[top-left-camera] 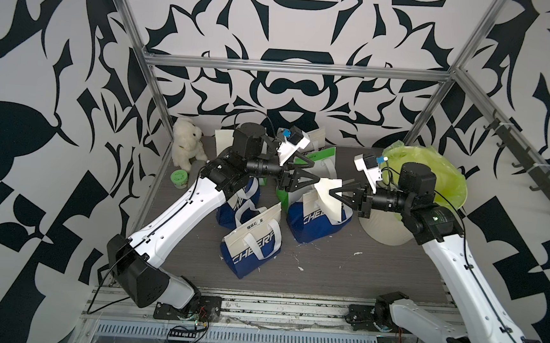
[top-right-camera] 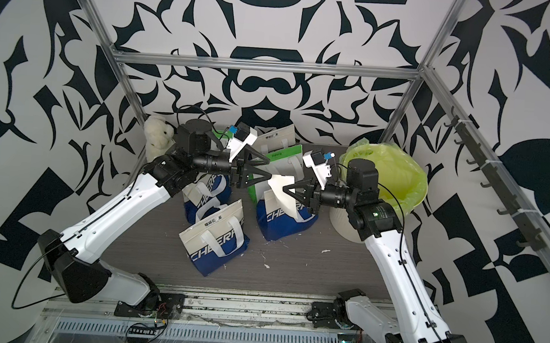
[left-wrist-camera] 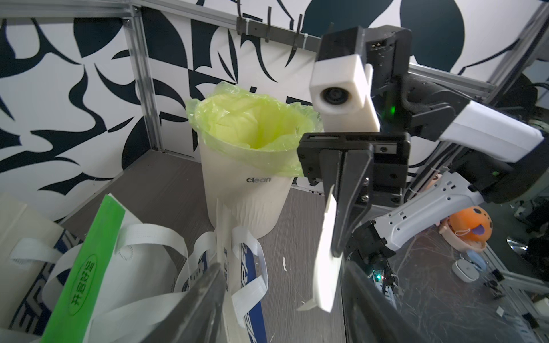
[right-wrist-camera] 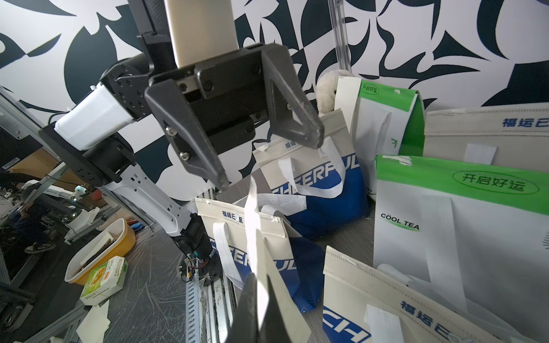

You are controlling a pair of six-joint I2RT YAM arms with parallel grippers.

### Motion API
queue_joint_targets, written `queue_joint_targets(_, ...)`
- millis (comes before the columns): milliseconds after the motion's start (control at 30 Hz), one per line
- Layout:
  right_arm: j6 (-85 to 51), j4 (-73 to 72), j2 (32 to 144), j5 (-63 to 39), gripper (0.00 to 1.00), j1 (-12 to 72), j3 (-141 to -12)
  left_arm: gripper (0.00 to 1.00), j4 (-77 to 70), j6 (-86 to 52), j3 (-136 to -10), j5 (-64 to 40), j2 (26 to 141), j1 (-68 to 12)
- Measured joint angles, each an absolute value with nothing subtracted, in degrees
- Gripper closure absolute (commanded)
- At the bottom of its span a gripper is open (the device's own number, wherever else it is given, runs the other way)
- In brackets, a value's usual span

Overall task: Shred takeout receipts and throw away
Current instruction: Shred the takeout receipt.

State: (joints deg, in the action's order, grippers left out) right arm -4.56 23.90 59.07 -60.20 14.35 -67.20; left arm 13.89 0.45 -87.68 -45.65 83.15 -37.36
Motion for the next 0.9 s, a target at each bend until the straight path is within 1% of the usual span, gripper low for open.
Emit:
queue_joint_targets(267, -4.5, 24.0, 59.1, -59.6, 1.00, 14.6, -67.2, 0.47, 13.9, -1.1, -87.7, -51.7, 83.3, -37.5)
queue_joint_targets(333, -4.5, 24.0, 59.2, -59.5, 1.00, 14.9, -67.2, 0.49, 13.9, -1.4, -87.7, -52.4, 83.5, -37.6)
queue_joint_targets(400, -4.6, 24.0, 59.5, -59.3, 1.00, 15.4, -67.2, 0.54, 13.9, -1.5, -87.7, -52.8, 84.0, -37.9)
queue_joint_targets(500, -4.6, 24.0, 59.9, -59.1, 1.00, 16.4, -67.2, 0.55, 14.0, -1.9, -87.7, -52.9, 84.9, -38.1)
queue_joint_targets(567, -4.6, 24.0, 60.1, -58.9, 1.00, 16.9, -67.2, 0.58, 14.1, -2.0, -87.7, -52.9, 85.3, -38.3)
queue_joint_targets(600, -4.6, 24.0, 60.1, -58.8, 1.00, 17.1, -67.2, 0.61, 14.1, -2.1, -87.7, -52.9, 85.5, -38.5)
queue_joint_targets(700, -4.6, 24.0, 60.2, -58.6, 1.00, 17.3, -67.2, 0.75, 14.3, -2.3, -87.7, -52.9, 85.7, -38.7)
queue_joint_targets(800, -4.6, 23.9, 60.2, -58.1, 1.00, 17.4, -67.2, 0.96, 14.4, -2.6, -87.8, -53.0, 85.7, -38.7)
queue_joint_targets(833, -4.6, 23.9, 60.2, -58.0, 1.00, 17.4, -67.2, 0.99, 14.4, -2.7, -87.8, -53.1, 85.7, -38.7)
queue_joint_targets(900, -4.6, 23.9, 60.2, -57.6, 1.00, 17.4, -67.2, 1.00, 14.6, -2.9, -87.9, -53.3, 85.7, -38.7)
